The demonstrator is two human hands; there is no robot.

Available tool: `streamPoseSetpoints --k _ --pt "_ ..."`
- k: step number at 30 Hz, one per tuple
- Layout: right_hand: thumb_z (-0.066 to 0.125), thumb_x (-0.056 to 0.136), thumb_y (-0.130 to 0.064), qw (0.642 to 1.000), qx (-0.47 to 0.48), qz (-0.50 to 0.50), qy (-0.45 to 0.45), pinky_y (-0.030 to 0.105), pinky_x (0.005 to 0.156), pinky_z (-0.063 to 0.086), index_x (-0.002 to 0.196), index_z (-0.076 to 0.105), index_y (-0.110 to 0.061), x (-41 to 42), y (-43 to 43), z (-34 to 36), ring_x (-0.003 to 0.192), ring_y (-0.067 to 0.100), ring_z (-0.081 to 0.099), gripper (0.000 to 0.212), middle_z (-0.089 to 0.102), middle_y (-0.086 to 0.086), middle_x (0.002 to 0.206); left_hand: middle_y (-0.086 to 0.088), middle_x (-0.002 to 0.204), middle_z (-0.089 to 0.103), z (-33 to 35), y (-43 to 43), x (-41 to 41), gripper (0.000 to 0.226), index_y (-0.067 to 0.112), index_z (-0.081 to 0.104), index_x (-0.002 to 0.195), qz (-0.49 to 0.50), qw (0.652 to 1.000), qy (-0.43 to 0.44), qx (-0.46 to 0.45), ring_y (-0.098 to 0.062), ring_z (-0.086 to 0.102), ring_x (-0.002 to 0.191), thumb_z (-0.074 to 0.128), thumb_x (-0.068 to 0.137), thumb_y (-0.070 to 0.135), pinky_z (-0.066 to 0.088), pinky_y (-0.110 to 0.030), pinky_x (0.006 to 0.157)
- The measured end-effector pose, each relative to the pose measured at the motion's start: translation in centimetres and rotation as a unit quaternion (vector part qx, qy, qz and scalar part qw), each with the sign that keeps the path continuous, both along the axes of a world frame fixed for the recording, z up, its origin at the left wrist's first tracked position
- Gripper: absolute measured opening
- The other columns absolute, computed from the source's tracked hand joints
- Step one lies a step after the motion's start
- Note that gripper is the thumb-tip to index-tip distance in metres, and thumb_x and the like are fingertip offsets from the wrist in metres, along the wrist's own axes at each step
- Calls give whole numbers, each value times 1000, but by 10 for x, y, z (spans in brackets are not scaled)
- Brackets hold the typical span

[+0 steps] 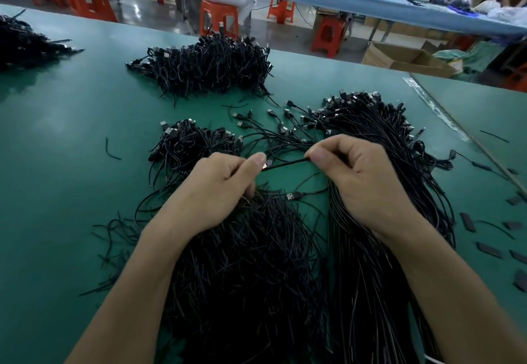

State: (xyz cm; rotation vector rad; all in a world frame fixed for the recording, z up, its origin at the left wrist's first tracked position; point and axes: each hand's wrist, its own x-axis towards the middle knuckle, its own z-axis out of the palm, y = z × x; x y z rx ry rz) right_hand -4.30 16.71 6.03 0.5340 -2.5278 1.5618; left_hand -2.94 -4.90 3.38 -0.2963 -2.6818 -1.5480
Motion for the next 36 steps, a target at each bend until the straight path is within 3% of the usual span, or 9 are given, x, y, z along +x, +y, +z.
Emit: streamPoseSetpoints --k 3,7,11,17,19,22,26,30,36 --pt "64 95 -24 998 -36 -43 30 17 75 52 87 69 -30 -4 1 -1 80 1 63 11 71 -9 87 12 44 32 4 1 7 64 20 63 57 -113 987 -96 57 -9 27 41 34 90 67 30 -17 45" --pt "64 94 -33 998 -25 -55 19 34 65 53 83 69 -28 -4 -5 -5 67 10 58 13 69 -2 77 10 48 34 11 14 21 54 24 60 59 -267 922 -131 246 -10 25 43 43 102 53 27 -18 43" --pt "51 94 -48 996 57 49 -52 25 52 41 76 70 -26 5 -10 -11 54 5 49 34 59 -13 60 11 53 29 16 18 21 45 22 68 71 -230 843 -147 463 -3 24 43 45 96 49 25 -14 37" --pt "49 104 -33 983 117 102 -93 36 50 34 65 60 -29 18 -22 -14 51 9 37 41 45 -11 55 8 68 44 9 26 13 40 13 74 113 -187 810 -93 548 -3 36 56 46 96 36 33 -15 45" --pt "49 103 -27 976 161 130 -72 30 46 34 63 49 -22 22 -25 -12 47 8 36 41 43 -10 53 6 71 52 3 31 10 36 11 74 112 -96 829 -50 549 -5 46 60 46 99 30 40 -17 50" --pt "51 102 -25 969 193 147 -43 23 46 34 62 47 -26 27 -26 -6 48 6 40 40 47 -10 54 2 79 67 -7 32 6 33 11 69 107 50 913 49 401 -11 64 74 38 108 19 52 -21 65" --pt "60 97 -26 984 149 100 13 22 55 46 79 68 -29 24 -19 5 62 6 59 20 66 -11 72 4 86 74 -7 28 8 30 20 68 94 14 981 29 189 -9 72 77 41 106 16 57 -21 70" --pt "71 91 -24 993 91 65 47 12 66 46 82 71 -27 16 -14 8 74 6 65 10 69 -11 78 2 49 60 -2 39 16 44 20 58 67 -26 984 -34 175 -9 53 39 40 107 29 41 -17 42" --pt "75 80 -24 994 -52 87 31 15 64 50 79 71 -17 12 -15 8 63 4 67 8 72 -3 70 5 39 33 5 47 25 68 17 61 57 -99 929 -185 304 -7 28 32 30 103 56 27 -15 37"
